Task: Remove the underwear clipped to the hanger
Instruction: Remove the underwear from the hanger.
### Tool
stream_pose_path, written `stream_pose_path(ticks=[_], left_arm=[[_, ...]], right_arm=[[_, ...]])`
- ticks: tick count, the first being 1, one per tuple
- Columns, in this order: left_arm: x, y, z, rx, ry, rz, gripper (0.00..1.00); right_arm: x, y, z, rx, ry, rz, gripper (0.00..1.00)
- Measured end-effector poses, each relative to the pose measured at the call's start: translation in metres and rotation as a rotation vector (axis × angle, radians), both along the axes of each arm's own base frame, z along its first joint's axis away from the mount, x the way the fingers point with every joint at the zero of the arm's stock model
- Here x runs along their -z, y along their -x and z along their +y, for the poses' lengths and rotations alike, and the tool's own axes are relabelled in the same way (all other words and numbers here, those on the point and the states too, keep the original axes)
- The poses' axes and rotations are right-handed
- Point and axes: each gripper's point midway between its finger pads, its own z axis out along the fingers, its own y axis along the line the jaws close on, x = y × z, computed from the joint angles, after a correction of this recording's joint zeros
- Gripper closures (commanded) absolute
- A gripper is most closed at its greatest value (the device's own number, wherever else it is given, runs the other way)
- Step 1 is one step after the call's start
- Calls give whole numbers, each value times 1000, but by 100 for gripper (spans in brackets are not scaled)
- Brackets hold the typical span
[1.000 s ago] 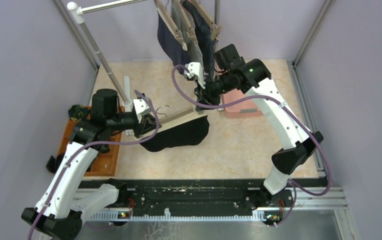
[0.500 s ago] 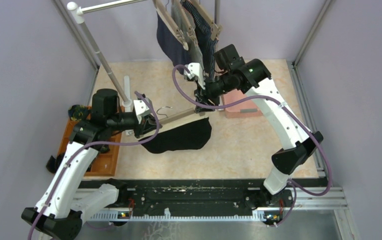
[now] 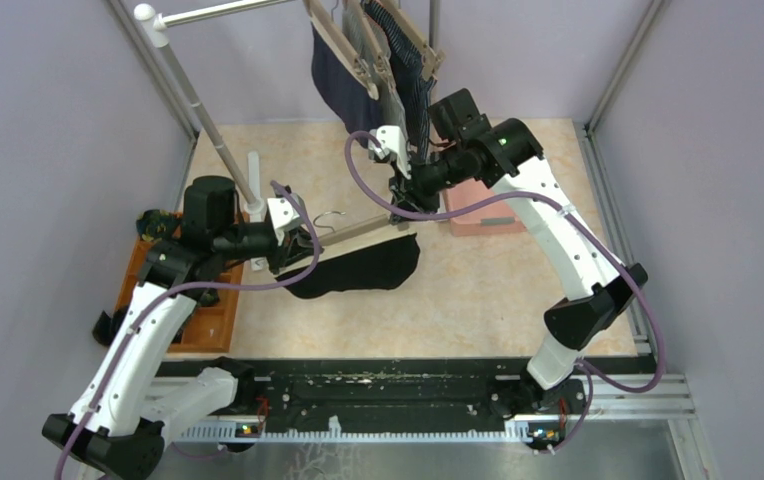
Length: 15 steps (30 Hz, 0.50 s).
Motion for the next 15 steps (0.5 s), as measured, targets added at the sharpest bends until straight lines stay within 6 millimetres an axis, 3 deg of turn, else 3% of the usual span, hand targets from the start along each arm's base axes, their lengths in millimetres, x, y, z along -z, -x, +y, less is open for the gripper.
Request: stream_pose_path(ticks=[1, 3, 6, 7, 10, 15], left_arm=[[0, 0, 0, -2, -1, -2, 100], [-1, 0, 0, -4, -3, -6, 100], [-2, -1, 1, -11, -4, -14, 100], [-3, -1, 1, -11, -2, -17, 100], [-5, -1, 1, -13, -2, -21, 100], [-7, -2, 2, -15, -2, -27, 100]], right_arm=[[0, 0, 0, -1, -2, -3, 98], [-1, -1, 1, 0, -4, -7, 84], [-3, -3, 1, 12, -10, -14, 32], [-4, -4, 2, 21, -13, -15, 24], [-5, -6, -1, 44, -10, -28, 18], [-7, -6, -4, 53, -8, -45, 17]])
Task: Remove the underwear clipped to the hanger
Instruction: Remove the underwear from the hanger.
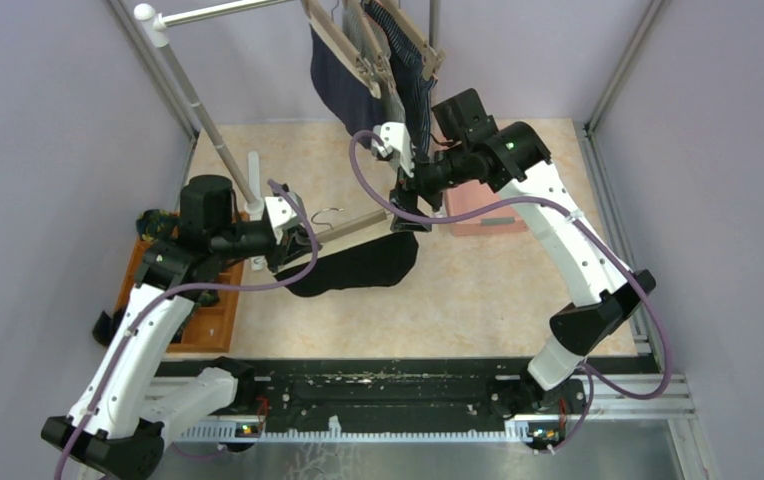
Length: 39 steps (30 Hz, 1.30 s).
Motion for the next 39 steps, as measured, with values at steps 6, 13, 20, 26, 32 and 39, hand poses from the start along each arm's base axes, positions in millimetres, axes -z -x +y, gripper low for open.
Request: stream_pose_path(ticks=[6, 13, 20, 26, 32, 39], left_arm=[[0, -1, 0, 1, -3, 1, 100], [-2, 0, 1, 13, -15, -17, 100], [-8, 12, 1, 63, -24, -23, 100], [-6, 16, 1, 89, -35, -15, 100], [-2, 16, 1, 97, -54, 1, 100], [1, 16, 2, 102, -65, 8, 100]], right_arm=[[0, 0, -1, -3, 4, -6, 18], [0, 7, -1, -37, 1, 6, 18], [1, 8, 0, -49, -2, 11, 17], [5, 6, 2, -50, 5, 23, 20], [8, 6, 3, -58, 10, 24, 22], [8, 8, 5, -72, 13, 17, 25]])
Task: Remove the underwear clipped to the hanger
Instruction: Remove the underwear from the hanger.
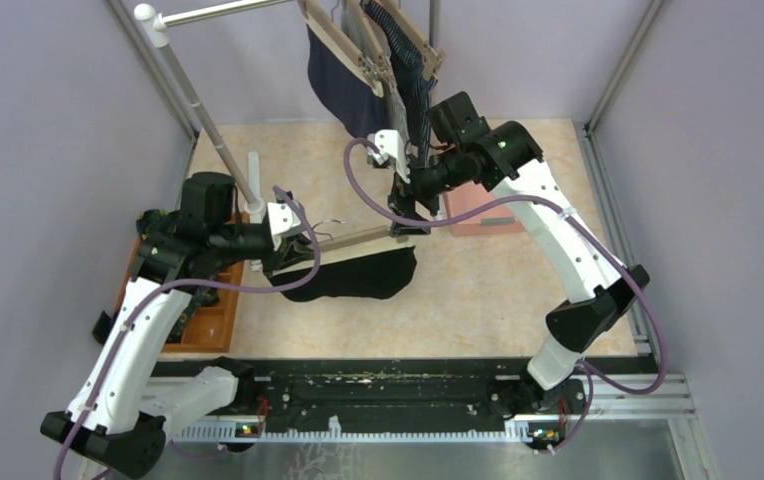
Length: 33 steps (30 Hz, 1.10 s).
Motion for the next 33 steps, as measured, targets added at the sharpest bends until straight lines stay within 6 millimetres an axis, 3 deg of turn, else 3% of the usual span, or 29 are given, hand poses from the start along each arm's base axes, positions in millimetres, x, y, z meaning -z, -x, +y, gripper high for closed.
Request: stream_pose_path(ticks=[11, 28, 33], left_arm=[[0, -4, 3, -20, -19, -13, 100], [-4, -11, 4, -34, -27, -28, 100], [-4, -11, 4, -37, -27, -26, 100]], right_arm=[[7, 0, -2, 1, 21, 5, 25], [15, -1, -2, 3, 43, 5, 33], [15, -2, -2, 10, 43, 0, 30]])
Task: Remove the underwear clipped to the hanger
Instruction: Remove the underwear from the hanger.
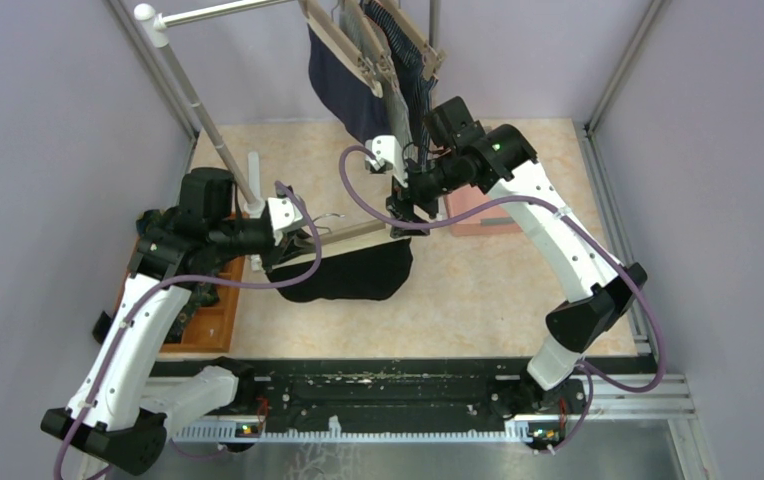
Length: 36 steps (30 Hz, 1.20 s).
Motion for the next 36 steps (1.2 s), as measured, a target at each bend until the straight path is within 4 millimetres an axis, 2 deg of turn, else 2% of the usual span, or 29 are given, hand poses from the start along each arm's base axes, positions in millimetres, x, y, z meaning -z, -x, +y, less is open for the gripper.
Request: stream_pose_path(ticks=[7, 23, 29, 33, 36], left_arm=[[0, 0, 0, -3, 0, 3, 100], [1, 2, 2, -22, 6, 5, 100], [1, 2, 2, -23, 8, 7, 100], [4, 2, 2, -23, 7, 15, 100], [7, 3, 2, -24, 5, 26, 100]], right_arm=[[-2, -8, 2, 27, -6, -23, 26], [-4, -10, 3, 37, -11, -27, 38], [-4, -10, 3, 38, -12, -27, 37], [-4, -10, 3, 45, -14, -22, 28], [-7, -13, 6, 55, -28, -30, 28]])
